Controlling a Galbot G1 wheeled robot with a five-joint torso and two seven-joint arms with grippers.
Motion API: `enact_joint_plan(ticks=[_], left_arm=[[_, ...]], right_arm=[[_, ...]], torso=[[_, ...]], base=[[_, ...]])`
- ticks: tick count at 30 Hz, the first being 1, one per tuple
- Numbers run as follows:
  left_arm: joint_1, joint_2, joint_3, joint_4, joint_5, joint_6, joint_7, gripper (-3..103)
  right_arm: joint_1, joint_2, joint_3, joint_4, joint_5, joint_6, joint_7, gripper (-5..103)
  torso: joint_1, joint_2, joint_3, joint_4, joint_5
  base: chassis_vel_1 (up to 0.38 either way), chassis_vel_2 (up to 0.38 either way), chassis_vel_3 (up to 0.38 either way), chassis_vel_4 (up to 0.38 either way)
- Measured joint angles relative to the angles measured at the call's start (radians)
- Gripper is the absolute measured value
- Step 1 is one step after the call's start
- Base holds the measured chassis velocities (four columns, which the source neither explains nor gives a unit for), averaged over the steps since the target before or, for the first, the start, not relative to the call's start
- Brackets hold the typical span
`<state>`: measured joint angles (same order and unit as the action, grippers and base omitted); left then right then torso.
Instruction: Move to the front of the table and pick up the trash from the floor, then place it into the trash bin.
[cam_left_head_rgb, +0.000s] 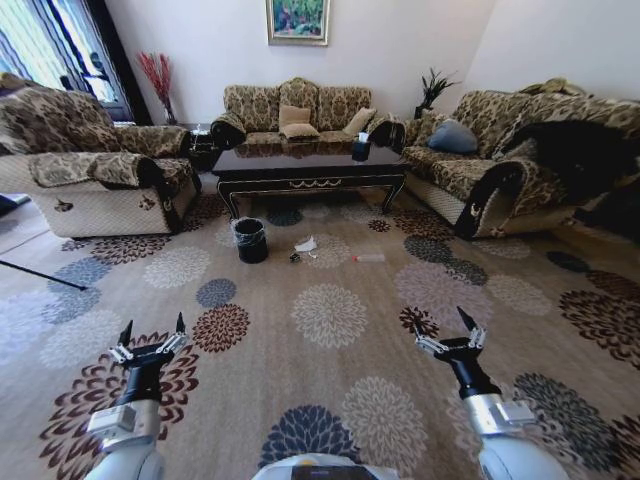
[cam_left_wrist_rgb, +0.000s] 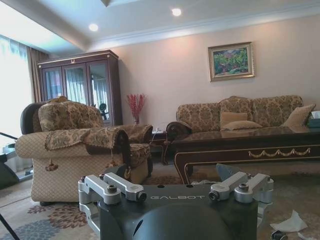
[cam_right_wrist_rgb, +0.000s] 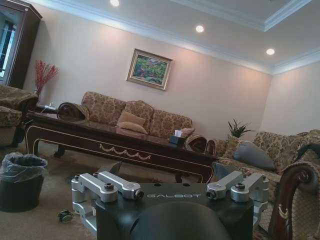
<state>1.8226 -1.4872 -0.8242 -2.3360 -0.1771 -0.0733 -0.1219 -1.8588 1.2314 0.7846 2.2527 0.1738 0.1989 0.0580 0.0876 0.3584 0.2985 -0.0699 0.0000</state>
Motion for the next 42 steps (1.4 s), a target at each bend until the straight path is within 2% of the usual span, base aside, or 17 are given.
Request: enact_joint_plan(ticks=[16,22,31,42], left_arm=[[0.017,-0.001,-0.022,-0.078,-0.036,0.018,-0.002,100],[0.02,-0.002,-0.021,-0.074,-0.036,0.015,-0.003,100],[0.02,-0.007,-0.006,-0.065,-0.019,0.009,-0.003,100],[0.017,-0.007,-0.004,-0.049,-0.018,0.0,-0.004,100]], right_arm=[[0.004,0.004,0.001,0.001,0.003,0.003,0.055,100],[0.001,0.017,0.006,0.002,0.006,0.045,0.062,100],[-0.006,0.02,0.019,0.015,0.029,0.079,0.047,100],[-0.005,0.025,0.024,0.017,0.036,0.084,0.039,100]], torso=[[-0.02,-0.063,-0.043,0.0,0.0001],[-0.028,-0.088,-0.06,0.0,-0.0001],[-0.039,-0.124,-0.084,0.0,0.0],[-0.051,-0.167,-0.116,0.0,0.0001]], base=[[0.0,0.0,0.0,0.0],[0.0,0.0,0.0,0.0],[0.0,0.0,0.0,0.0],[0.0,0.0,0.0,0.0]])
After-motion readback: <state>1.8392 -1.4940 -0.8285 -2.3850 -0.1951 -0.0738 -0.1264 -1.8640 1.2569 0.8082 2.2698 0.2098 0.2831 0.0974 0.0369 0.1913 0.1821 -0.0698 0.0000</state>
